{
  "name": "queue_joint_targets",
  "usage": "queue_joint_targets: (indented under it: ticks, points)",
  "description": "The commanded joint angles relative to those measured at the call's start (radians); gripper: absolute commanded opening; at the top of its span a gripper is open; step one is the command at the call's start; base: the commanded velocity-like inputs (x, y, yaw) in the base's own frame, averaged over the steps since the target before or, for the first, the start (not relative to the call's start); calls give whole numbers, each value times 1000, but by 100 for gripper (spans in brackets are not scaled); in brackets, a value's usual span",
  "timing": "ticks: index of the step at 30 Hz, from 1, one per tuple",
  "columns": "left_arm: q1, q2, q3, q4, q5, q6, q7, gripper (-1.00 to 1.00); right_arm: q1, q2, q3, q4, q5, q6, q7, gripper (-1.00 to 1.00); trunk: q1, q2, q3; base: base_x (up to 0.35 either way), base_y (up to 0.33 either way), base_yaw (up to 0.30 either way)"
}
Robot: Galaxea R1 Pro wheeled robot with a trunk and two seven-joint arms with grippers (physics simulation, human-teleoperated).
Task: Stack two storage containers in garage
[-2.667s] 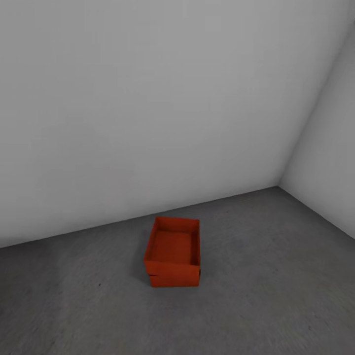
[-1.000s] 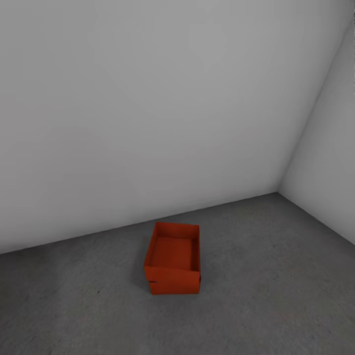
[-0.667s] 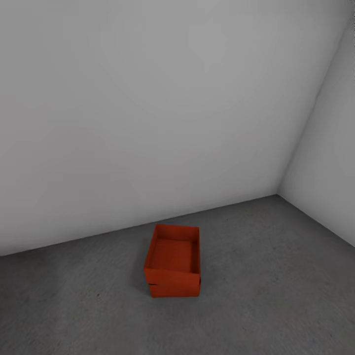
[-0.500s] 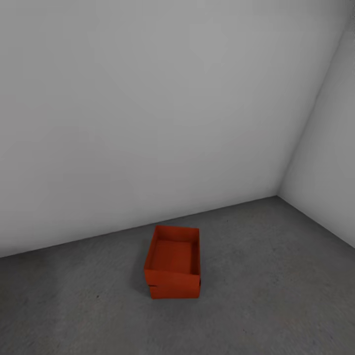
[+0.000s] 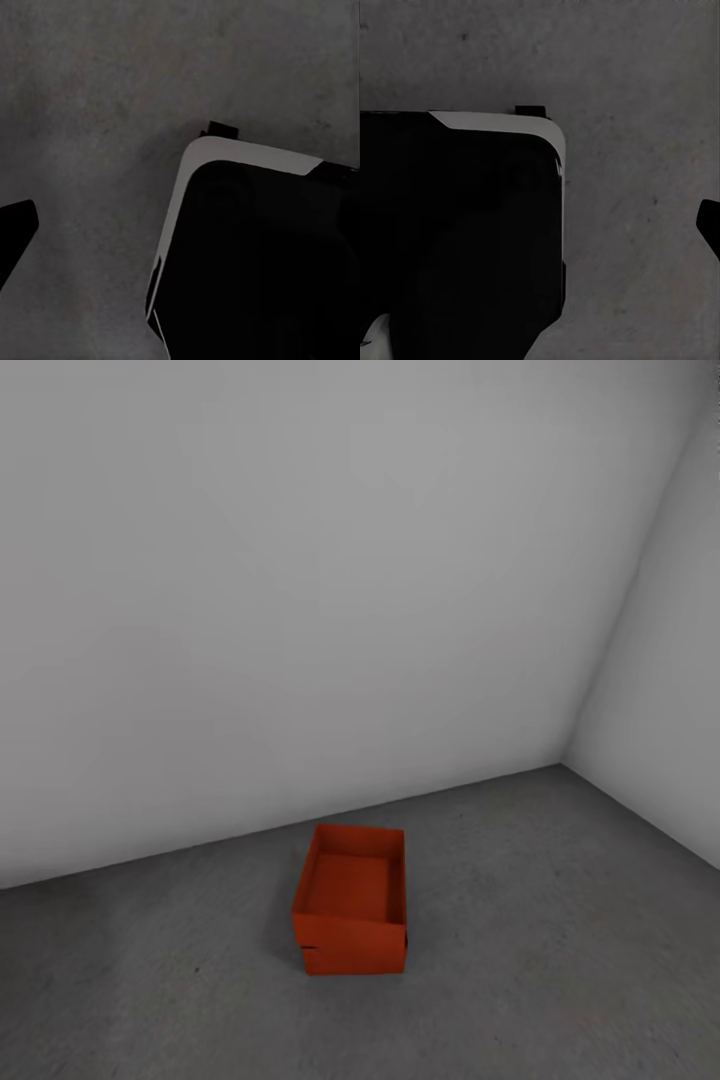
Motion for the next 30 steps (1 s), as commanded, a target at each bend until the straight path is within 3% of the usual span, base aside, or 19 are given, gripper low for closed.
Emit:
queue_joint_targets:
  ticks: [1, 30]
  points:
    - [0, 0, -9, -2, 7, -2, 3, 100, -1, 0, 1, 3, 1, -6, -4, 100, 0, -1, 0, 0, 0, 0]
    - [0, 1, -9, -7, 6, -3, 3, 100, -1, 2, 1, 3, 1, -6, -4, 100, 0, -1, 47, 0, 0, 0]
